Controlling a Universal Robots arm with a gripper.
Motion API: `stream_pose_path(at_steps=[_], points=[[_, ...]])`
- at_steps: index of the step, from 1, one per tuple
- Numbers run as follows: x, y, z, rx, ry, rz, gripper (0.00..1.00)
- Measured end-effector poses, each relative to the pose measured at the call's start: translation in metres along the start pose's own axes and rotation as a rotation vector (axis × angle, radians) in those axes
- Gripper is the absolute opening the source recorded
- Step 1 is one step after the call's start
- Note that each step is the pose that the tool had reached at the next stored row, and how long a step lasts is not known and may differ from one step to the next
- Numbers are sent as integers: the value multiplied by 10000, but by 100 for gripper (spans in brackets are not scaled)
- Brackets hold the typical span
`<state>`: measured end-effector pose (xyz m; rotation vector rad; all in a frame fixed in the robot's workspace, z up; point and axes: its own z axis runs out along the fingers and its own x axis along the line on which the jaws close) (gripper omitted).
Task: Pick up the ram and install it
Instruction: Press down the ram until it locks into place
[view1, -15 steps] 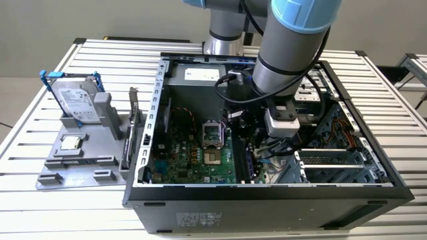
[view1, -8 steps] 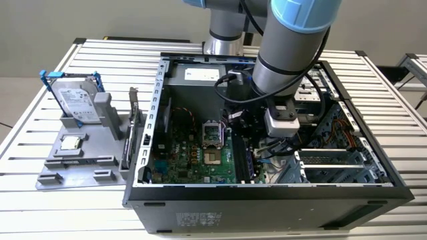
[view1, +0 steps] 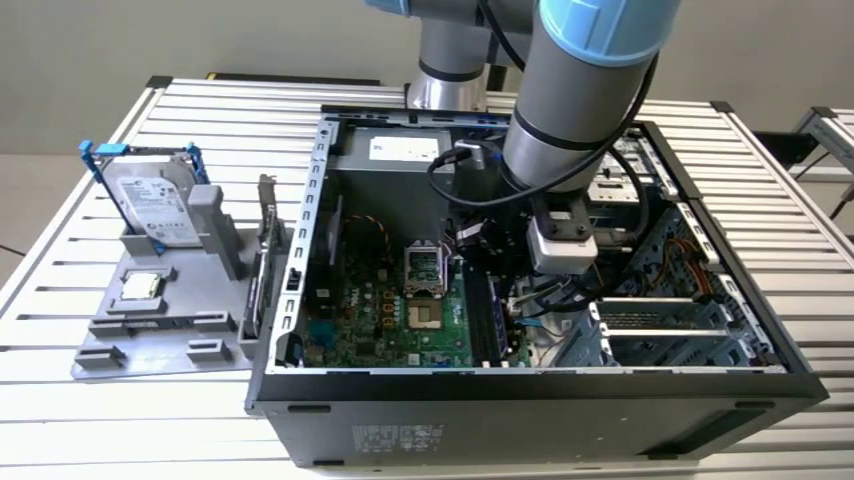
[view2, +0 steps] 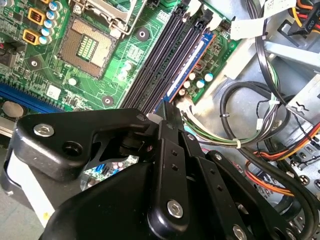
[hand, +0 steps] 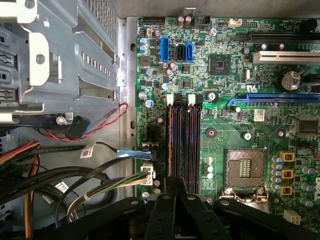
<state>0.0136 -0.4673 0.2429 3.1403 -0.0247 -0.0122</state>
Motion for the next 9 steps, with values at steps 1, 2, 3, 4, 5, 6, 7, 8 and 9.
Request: stream_pose_path(at_steps=[1, 2, 3, 4, 5, 6, 7, 8, 9], points=[[0, 0, 0, 0, 0, 0, 0], [-1, 0, 0, 0, 0, 0, 0], [-1, 0, 0, 0, 0, 1, 0], [-2, 0, 0, 0, 0, 0, 0], [-2, 0, 0, 0, 0, 0, 0], [-3, 0, 0, 0, 0, 0, 0], [-3, 0, 0, 0, 0, 0, 0], [-3, 0, 0, 0, 0, -2, 0], [-3, 0, 0, 0, 0, -27, 0]])
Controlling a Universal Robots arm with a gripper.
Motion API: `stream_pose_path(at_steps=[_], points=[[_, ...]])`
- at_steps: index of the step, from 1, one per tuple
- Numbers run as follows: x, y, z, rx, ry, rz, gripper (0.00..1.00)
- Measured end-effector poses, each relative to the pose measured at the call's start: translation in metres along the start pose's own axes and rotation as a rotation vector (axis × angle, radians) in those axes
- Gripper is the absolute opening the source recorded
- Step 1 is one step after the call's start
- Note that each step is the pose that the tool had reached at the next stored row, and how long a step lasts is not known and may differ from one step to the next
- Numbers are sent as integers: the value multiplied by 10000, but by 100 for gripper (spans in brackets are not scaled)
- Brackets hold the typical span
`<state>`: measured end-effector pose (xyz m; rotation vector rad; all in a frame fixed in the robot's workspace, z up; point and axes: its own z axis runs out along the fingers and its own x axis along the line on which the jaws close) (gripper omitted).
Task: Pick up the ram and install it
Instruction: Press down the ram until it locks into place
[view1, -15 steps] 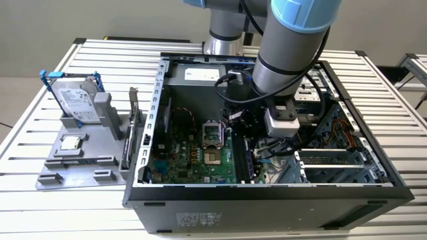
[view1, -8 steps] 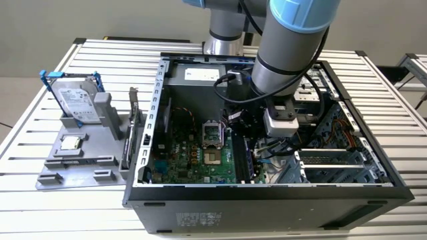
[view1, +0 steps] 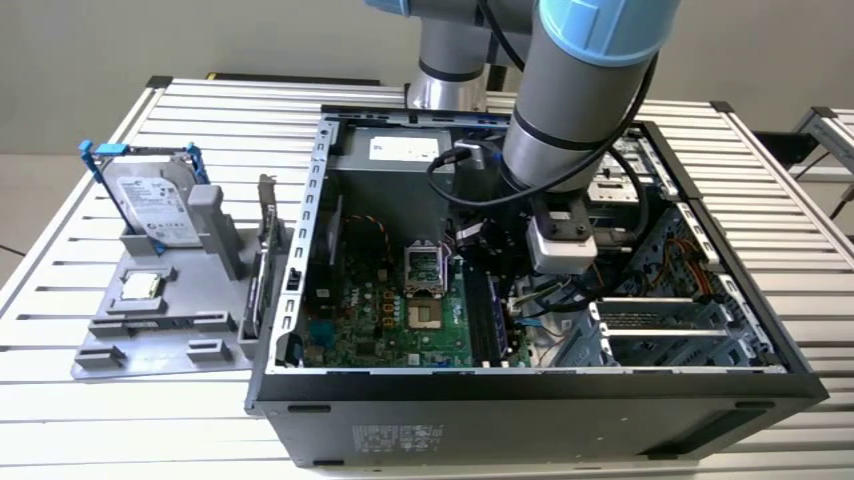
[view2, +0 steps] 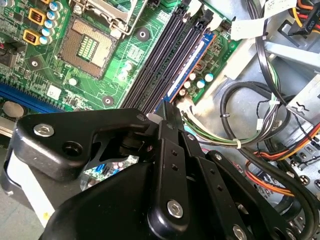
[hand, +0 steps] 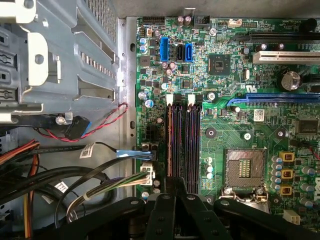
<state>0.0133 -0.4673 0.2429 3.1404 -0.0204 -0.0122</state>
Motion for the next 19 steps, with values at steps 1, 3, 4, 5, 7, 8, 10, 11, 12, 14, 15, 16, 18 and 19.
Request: stream_pose_path(at_steps=[1, 3, 4, 5, 7, 8, 10, 11, 12, 14, 15, 16, 18, 19], points=[[0, 0, 0, 0, 0, -51, 0], [0, 0, 0, -2, 0, -233, 0], [0, 0, 0, -3, 1, -354, 0], [0, 0, 0, -4, 1, -491, 0], [0, 0, 0, -6, 1, -795, 0], [0, 0, 0, -8, 1, -956, 0], [0, 0, 0, -10, 1, -1254, 0], [0, 0, 0, -12, 1, -1401, 0], [0, 0, -1, -13, 2, -1536, 0], [0, 0, 0, -14, 2, -1783, 0], [0, 0, 0, -15, 2, -1910, 0], [0, 0, 0, -16, 3, -2027, 0], [0, 0, 0, -17, 2, -2272, 0], [0, 0, 0, -19, 4, -2397, 0]])
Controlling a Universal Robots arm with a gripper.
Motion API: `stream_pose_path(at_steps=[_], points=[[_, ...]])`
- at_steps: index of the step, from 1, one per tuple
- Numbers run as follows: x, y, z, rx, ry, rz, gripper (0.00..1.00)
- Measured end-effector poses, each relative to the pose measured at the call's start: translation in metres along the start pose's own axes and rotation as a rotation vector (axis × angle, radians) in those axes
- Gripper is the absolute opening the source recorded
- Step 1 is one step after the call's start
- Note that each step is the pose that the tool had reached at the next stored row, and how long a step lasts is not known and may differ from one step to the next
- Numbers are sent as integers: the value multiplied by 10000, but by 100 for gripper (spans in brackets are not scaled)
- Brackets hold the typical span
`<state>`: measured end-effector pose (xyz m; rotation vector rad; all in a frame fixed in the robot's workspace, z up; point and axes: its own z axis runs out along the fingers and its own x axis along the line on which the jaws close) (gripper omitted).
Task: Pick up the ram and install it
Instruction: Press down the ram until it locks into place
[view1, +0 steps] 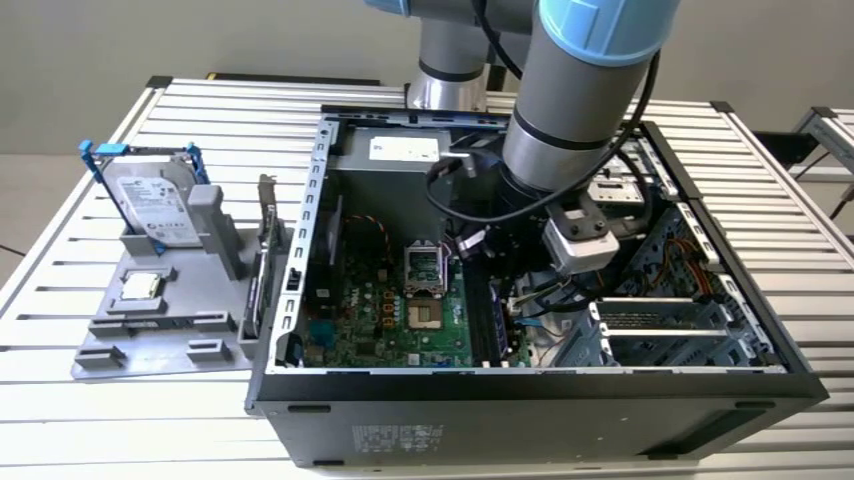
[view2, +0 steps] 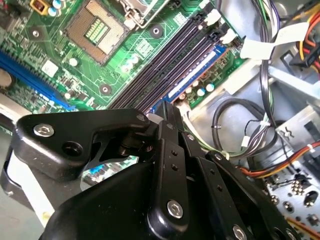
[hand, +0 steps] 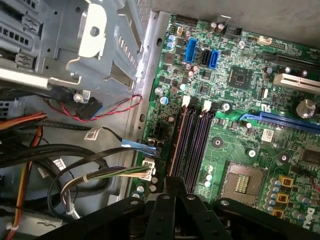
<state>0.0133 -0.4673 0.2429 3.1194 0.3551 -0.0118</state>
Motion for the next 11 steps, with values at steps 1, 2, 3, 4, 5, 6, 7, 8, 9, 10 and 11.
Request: stream_pose_path(at_steps=[1, 2, 3, 4, 5, 6, 7, 8, 9, 10, 11], points=[[0, 0, 0, -1, 0, -121, 0], [0, 0, 0, -2, -1, -248, 0], [0, 0, 0, -2, 0, -373, 0], [0, 0, 0, -4, 0, -494, 0], [0, 0, 0, -5, 0, -627, 0], [0, 0, 0, -6, 0, -755, 0], [0, 0, 0, -7, 1, -879, 0], [0, 0, 0, -8, 1, -1013, 0], [0, 0, 0, -8, 1, -1140, 0], [0, 0, 0, -10, 0, -1268, 0], [0, 0, 0, -10, 1, -1391, 0]])
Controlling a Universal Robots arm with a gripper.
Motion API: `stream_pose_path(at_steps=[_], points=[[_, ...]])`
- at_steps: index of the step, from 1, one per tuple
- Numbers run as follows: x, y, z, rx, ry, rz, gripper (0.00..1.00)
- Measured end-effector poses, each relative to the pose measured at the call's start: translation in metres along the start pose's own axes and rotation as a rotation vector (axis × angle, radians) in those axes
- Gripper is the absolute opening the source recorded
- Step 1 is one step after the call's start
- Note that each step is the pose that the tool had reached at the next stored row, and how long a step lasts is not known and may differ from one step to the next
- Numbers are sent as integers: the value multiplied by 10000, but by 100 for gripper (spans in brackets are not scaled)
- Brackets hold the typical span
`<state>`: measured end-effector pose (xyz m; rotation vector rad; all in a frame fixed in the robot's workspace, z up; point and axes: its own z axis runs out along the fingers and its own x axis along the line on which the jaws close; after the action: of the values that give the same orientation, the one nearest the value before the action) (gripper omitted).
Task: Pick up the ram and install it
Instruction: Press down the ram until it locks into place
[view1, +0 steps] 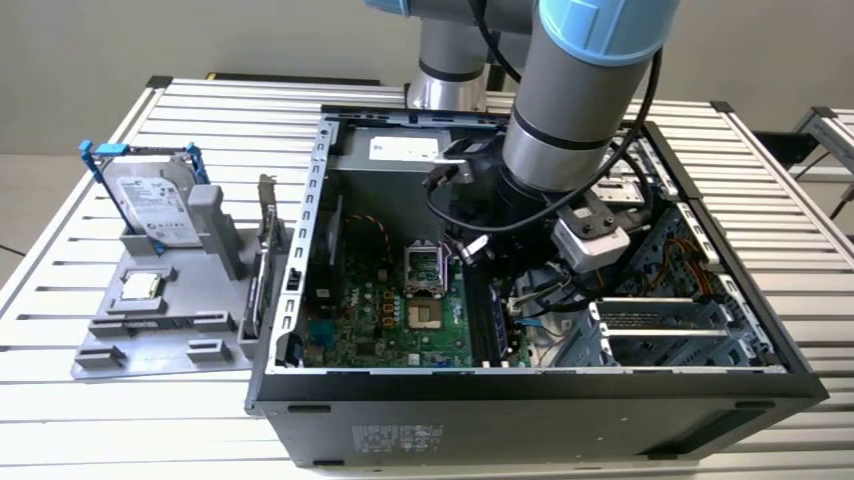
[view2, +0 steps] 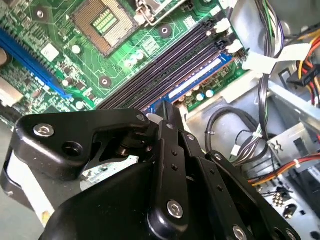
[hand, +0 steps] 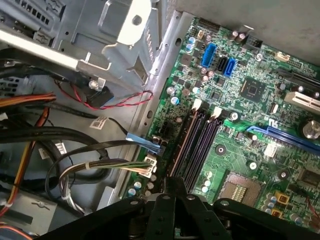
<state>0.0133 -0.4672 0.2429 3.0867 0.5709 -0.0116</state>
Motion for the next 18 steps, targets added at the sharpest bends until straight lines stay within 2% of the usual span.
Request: stream_pose_path(at_steps=[18], points=[[0, -1, 0, -17, 2, -2088, 0]])
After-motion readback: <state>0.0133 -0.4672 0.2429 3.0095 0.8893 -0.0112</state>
